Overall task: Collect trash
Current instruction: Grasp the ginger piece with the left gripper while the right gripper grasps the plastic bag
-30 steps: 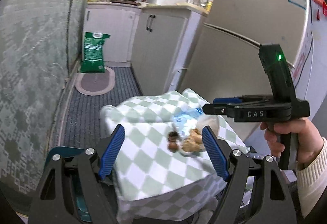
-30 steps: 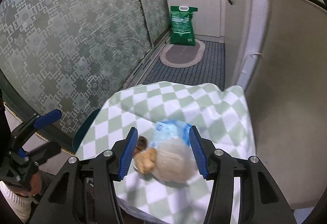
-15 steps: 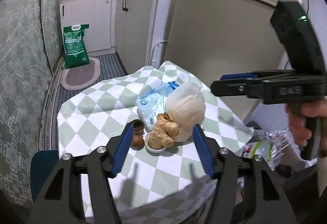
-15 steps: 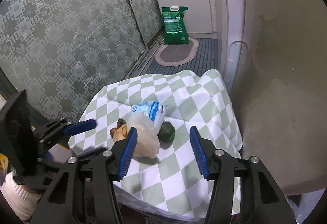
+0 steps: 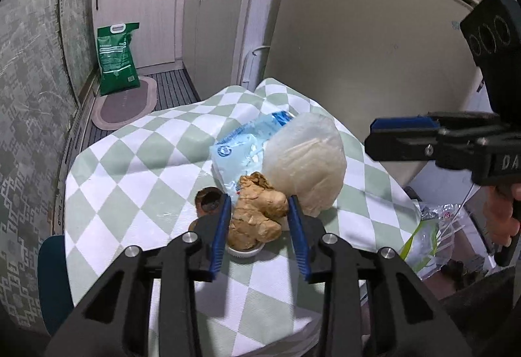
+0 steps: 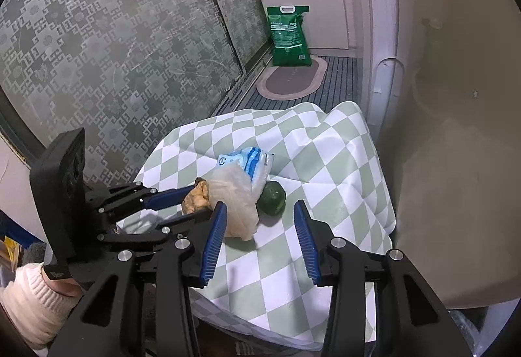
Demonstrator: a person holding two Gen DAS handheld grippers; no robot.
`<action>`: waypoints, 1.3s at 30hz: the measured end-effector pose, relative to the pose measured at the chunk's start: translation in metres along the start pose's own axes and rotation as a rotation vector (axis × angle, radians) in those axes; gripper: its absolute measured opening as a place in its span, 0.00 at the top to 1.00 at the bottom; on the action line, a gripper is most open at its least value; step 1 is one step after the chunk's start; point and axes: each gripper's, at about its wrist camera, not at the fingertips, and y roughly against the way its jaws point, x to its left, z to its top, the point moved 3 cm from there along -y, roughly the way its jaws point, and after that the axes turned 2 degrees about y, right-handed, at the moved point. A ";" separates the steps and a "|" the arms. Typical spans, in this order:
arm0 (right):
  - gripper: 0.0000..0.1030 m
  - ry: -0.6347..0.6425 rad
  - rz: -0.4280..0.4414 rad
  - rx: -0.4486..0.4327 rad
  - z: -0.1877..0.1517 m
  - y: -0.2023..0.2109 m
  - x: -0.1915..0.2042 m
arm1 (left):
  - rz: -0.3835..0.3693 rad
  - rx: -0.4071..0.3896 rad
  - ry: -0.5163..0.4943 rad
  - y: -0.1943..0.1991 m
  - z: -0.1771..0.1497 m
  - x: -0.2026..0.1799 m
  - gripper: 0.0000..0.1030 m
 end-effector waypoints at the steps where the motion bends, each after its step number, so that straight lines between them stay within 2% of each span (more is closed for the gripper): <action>1: 0.59 0.005 -0.004 0.004 0.000 -0.002 0.001 | 0.000 -0.004 0.006 0.002 0.000 0.000 0.64; 4: 0.59 0.023 -0.021 0.017 -0.002 -0.007 0.005 | -0.028 -0.023 0.043 0.012 0.003 0.005 0.64; 6: 0.59 0.033 -0.023 0.025 -0.003 -0.012 0.008 | -0.054 -0.039 0.066 0.018 0.005 0.007 0.69; 8: 0.59 0.041 -0.018 0.028 -0.002 -0.015 0.011 | -0.076 -0.057 0.087 0.024 0.008 0.009 0.69; 10: 0.59 0.051 -0.023 0.029 -0.001 -0.018 0.015 | -0.082 -0.078 0.092 0.030 0.010 0.010 0.75; 11: 0.60 0.054 -0.024 0.030 0.000 -0.019 0.016 | -0.082 -0.082 0.086 0.032 0.011 0.010 0.83; 15: 0.60 0.064 -0.031 0.046 0.001 -0.027 0.020 | -0.073 -0.049 0.069 0.028 0.009 0.010 0.83; 16: 0.60 0.062 -0.033 0.049 0.001 -0.028 0.019 | -0.078 -0.034 0.072 0.025 0.007 0.011 0.83; 17: 0.61 0.062 -0.034 0.051 0.000 -0.029 0.019 | -0.086 -0.023 0.078 0.024 0.006 0.013 0.70; 18: 0.62 0.061 -0.033 0.055 0.000 -0.030 0.019 | -0.089 -0.021 0.086 0.024 0.004 0.014 0.51; 19: 0.63 0.057 -0.029 0.057 0.000 -0.031 0.019 | -0.087 -0.025 0.093 0.024 0.004 0.016 0.48; 23: 0.70 0.057 -0.017 0.077 0.001 -0.039 0.021 | -0.080 -0.020 0.089 0.023 0.002 0.017 0.48; 28: 0.91 0.075 -0.019 0.083 0.001 -0.042 0.024 | -0.066 -0.007 0.067 0.020 0.000 0.014 0.54; 30: 0.95 0.078 -0.020 0.083 0.001 -0.040 0.024 | -0.062 -0.001 0.059 0.017 -0.001 0.013 0.56; 39: 0.96 0.082 -0.023 0.057 -0.001 -0.019 0.022 | -0.050 0.015 0.033 0.007 0.002 0.003 0.58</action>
